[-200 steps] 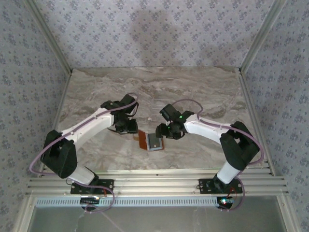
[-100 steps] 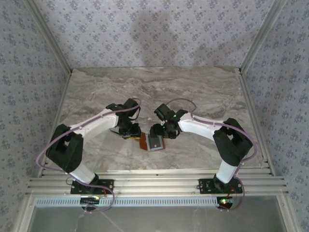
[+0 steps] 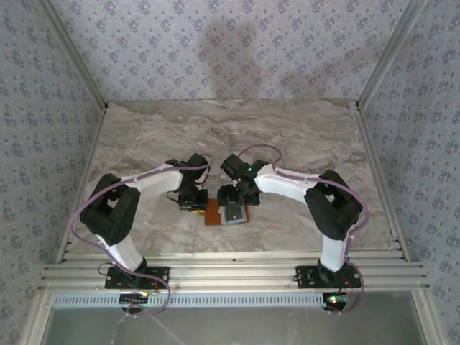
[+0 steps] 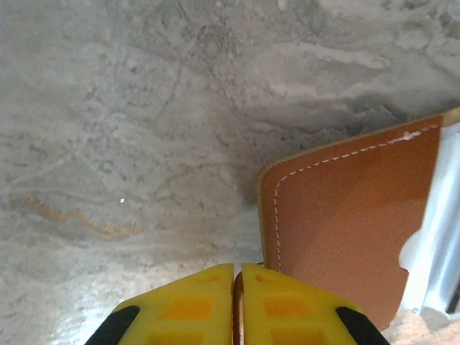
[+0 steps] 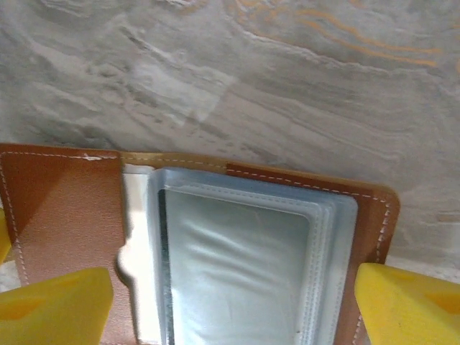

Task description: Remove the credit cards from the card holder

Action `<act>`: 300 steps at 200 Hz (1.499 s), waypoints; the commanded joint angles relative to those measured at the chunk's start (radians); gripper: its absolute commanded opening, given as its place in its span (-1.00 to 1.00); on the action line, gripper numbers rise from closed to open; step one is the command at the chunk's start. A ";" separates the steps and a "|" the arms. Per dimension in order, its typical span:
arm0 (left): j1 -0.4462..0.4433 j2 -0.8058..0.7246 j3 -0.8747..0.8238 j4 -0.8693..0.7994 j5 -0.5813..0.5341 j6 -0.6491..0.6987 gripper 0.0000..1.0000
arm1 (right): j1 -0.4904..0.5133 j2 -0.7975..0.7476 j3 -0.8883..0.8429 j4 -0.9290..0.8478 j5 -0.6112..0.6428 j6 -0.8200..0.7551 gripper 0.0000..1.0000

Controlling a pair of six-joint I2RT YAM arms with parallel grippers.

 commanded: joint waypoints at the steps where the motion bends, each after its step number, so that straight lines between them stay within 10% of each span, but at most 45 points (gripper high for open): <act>1: 0.006 0.030 0.000 0.048 -0.014 0.035 -0.79 | 0.008 0.012 0.004 -0.077 0.072 -0.009 0.74; 113: -0.012 0.124 -0.016 0.096 -0.092 -0.012 -0.75 | -0.009 -0.015 -0.136 -0.015 0.056 0.021 0.30; 194: -0.010 -0.141 0.073 -0.047 -0.158 -0.016 -0.44 | -0.014 -0.055 -0.158 0.039 0.016 0.021 0.40; 300: -0.073 -0.151 0.148 0.060 0.133 -0.144 -0.70 | -0.082 -0.207 -0.252 0.153 -0.074 0.054 0.42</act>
